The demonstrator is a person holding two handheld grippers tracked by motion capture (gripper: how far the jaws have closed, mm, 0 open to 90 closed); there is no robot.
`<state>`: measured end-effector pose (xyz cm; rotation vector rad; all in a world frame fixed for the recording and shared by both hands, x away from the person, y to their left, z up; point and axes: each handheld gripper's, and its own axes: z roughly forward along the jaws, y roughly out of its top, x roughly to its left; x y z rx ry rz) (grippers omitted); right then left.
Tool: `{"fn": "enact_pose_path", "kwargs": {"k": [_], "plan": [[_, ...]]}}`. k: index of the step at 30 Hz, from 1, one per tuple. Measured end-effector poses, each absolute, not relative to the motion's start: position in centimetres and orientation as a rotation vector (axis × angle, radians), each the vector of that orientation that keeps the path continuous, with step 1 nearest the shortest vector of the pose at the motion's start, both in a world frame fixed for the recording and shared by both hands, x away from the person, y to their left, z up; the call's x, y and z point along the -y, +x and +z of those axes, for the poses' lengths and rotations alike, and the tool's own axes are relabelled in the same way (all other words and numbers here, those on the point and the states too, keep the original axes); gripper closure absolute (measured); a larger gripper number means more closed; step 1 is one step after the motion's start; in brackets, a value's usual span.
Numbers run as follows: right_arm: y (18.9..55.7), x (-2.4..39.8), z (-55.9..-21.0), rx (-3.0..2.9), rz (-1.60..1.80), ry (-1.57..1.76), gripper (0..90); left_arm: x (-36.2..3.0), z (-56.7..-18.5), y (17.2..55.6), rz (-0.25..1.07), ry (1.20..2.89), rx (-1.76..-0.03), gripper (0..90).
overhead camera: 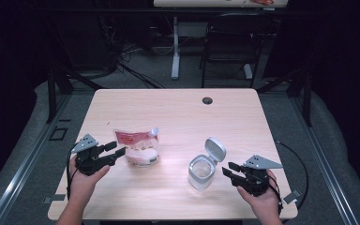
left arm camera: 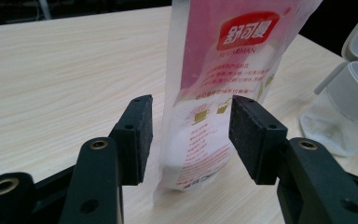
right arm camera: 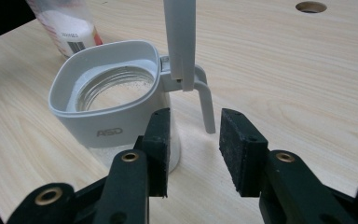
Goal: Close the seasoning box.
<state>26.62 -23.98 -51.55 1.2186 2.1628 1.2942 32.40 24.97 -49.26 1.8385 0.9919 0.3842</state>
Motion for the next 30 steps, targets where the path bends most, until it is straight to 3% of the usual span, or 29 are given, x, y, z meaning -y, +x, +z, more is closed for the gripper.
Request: {"fn": "enact_pose_path", "kwargs": {"k": [5, 13, 30], "plan": [[26.4, 24.3, -50.8, -2.157, 1.301, 1.216, 65.8, -24.4, -48.9, 32.8, 0.387, 1.834, -0.977, 50.1], [25.9, 23.3, -48.4, -2.163, 1.325, 1.130, 65.8, -24.3, -48.5, 32.6, 0.417, 1.821, -0.989, 59.0], [27.8, 17.5, -45.5, -2.235, 1.405, 0.961, 65.2, -24.7, -48.3, 32.6, 0.433, 1.820, -0.969, 66.8]]}}
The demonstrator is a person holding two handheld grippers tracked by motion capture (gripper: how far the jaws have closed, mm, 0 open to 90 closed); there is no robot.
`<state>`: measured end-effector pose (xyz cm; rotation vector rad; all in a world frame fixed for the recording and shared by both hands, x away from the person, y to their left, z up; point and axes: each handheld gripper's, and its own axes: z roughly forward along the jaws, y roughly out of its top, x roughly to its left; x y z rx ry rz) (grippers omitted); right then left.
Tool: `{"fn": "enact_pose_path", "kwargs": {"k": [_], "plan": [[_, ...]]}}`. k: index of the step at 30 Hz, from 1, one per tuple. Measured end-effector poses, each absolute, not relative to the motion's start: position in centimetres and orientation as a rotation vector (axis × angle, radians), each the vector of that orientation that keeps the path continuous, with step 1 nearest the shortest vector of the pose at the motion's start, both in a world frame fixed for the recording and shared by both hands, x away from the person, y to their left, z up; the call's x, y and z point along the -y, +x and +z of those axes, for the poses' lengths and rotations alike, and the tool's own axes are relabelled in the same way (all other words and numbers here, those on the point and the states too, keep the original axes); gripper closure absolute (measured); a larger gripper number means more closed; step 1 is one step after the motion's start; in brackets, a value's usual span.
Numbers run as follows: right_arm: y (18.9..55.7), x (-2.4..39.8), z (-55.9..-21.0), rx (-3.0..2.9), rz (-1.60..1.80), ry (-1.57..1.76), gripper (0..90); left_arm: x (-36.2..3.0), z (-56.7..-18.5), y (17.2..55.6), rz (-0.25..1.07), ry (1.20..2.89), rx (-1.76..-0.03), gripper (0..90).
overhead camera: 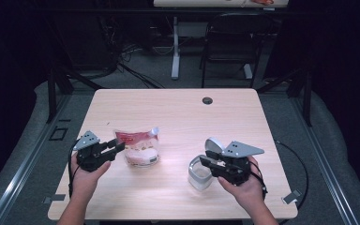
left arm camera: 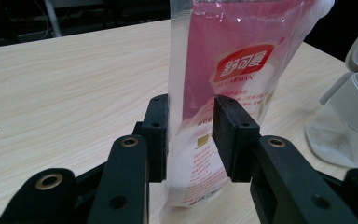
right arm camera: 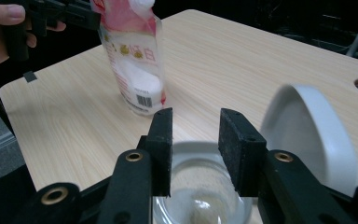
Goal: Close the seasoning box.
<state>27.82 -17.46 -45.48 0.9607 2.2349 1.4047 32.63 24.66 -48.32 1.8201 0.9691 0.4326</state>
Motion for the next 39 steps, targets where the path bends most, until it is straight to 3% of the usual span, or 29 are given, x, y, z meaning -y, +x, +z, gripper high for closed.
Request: {"fn": "enact_pose_path", "kwargs": {"k": [7, 15, 39], "plan": [[29.3, 15.1, -45.5, -2.282, 1.394, 0.924, 64.8, -24.4, -47.5, 33.4, 0.412, 1.839, -0.922, 55.5], [30.8, 13.4, -45.8, -2.285, 1.404, 0.923, 63.3, -24.2, -47.2, 33.9, 0.394, 1.848, -0.933, 62.6], [35.5, 7.2, -46.0, -2.312, 1.387, 0.786, 54.6, -24.4, -47.7, 32.9, 0.423, 1.837, -0.929, 63.8]]}}
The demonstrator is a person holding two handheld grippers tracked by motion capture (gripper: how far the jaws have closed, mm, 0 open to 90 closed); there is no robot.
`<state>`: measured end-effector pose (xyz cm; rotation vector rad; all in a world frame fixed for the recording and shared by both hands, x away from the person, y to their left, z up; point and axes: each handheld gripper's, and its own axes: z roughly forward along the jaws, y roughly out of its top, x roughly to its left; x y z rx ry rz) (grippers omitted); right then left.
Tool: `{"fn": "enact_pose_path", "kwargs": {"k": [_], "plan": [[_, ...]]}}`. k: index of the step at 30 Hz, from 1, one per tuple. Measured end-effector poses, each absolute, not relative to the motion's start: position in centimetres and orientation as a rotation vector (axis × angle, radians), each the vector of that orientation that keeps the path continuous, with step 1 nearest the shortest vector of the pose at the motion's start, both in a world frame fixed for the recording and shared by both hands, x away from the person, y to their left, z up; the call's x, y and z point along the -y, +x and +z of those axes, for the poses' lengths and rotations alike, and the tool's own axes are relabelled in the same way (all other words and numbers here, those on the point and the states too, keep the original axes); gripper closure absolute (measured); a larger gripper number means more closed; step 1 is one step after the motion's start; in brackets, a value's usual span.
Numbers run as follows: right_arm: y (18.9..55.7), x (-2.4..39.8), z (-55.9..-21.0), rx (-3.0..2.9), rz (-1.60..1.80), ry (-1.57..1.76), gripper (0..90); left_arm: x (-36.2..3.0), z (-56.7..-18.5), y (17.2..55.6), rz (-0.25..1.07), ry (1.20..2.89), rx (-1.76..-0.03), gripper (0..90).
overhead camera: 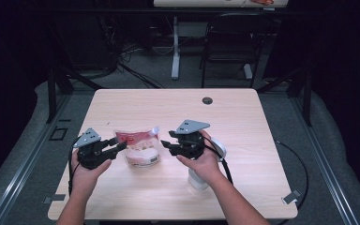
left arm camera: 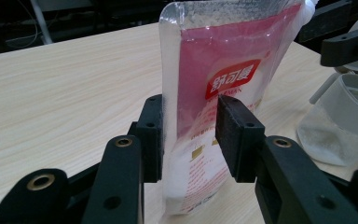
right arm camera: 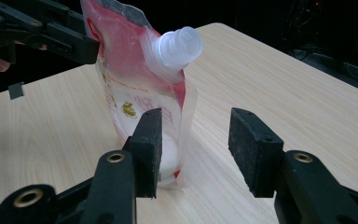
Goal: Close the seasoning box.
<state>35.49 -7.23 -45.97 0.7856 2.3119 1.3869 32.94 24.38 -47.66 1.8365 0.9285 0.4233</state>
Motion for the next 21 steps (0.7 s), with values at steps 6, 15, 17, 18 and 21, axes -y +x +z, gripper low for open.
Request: {"fn": "enact_pose_path", "kwargs": {"k": [6, 15, 17, 18, 21], "plan": [[36.3, 6.4, -46.2, -2.305, 1.427, 0.803, 52.3, -24.5, -47.6, 32.7, 0.425, 1.839, -0.934, 65.3], [36.7, 4.7, -46.3, -2.316, 1.440, 0.758, 50.2, -24.5, -47.7, 32.6, 0.425, 1.837, -0.927, 65.6], [36.6, 4.3, -46.4, -2.316, 1.432, 0.740, 50.2, -24.5, -47.7, 32.6, 0.424, 1.838, -0.924, 65.7], [36.5, 4.2, -46.4, -2.316, 1.430, 0.736, 50.6, -24.5, -47.6, 32.5, 0.421, 1.843, -0.923, 65.9], [36.1, 3.9, -46.4, -2.302, 1.415, 0.721, 52.1, -24.5, -47.7, 32.5, 0.427, 1.837, -0.922, 66.5]]}}
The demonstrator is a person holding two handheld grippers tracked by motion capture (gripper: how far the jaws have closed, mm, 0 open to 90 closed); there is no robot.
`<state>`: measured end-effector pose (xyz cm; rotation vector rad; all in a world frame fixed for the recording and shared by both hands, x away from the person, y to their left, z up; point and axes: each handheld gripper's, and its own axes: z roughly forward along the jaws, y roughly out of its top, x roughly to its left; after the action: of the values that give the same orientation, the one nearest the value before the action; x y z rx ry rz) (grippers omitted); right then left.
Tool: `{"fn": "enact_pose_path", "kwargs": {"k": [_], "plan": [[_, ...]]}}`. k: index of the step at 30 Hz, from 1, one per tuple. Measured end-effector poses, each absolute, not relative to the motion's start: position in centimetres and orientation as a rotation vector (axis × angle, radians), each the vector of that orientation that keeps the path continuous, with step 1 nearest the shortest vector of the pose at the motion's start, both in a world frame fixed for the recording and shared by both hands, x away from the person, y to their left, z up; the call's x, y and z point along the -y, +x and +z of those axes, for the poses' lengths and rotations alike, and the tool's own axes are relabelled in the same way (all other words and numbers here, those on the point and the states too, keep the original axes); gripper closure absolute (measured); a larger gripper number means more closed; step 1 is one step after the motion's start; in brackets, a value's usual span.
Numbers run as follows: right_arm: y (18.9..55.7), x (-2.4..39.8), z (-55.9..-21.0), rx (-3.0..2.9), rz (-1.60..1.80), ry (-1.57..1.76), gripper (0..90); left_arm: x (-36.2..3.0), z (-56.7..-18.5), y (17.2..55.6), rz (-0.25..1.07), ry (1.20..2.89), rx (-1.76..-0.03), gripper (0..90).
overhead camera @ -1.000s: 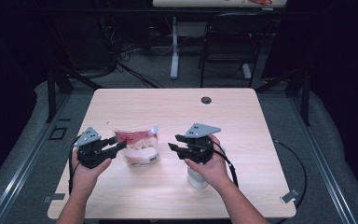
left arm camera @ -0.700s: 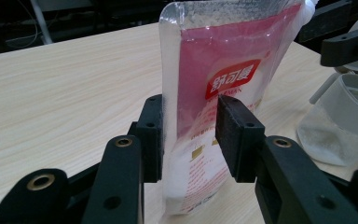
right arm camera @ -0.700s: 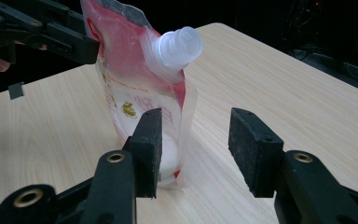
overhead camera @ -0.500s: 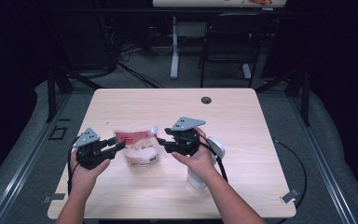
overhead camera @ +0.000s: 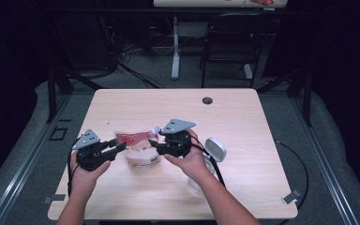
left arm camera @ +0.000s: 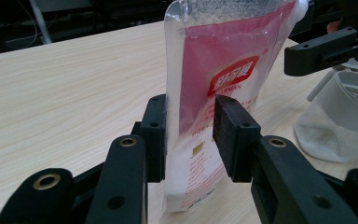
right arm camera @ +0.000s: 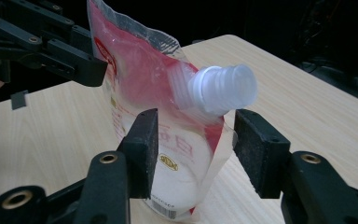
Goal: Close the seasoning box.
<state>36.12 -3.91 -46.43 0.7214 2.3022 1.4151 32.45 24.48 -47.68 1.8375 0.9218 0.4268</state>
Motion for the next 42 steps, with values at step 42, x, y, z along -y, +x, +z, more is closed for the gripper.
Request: {"fn": "enact_pose_path", "kwargs": {"k": [42], "plan": [[29.1, 9.3, -45.3, -2.268, 1.458, 0.797, 63.7, -20.2, -47.3, 30.0, 0.306, 1.899, -0.801, 72.0]]}}
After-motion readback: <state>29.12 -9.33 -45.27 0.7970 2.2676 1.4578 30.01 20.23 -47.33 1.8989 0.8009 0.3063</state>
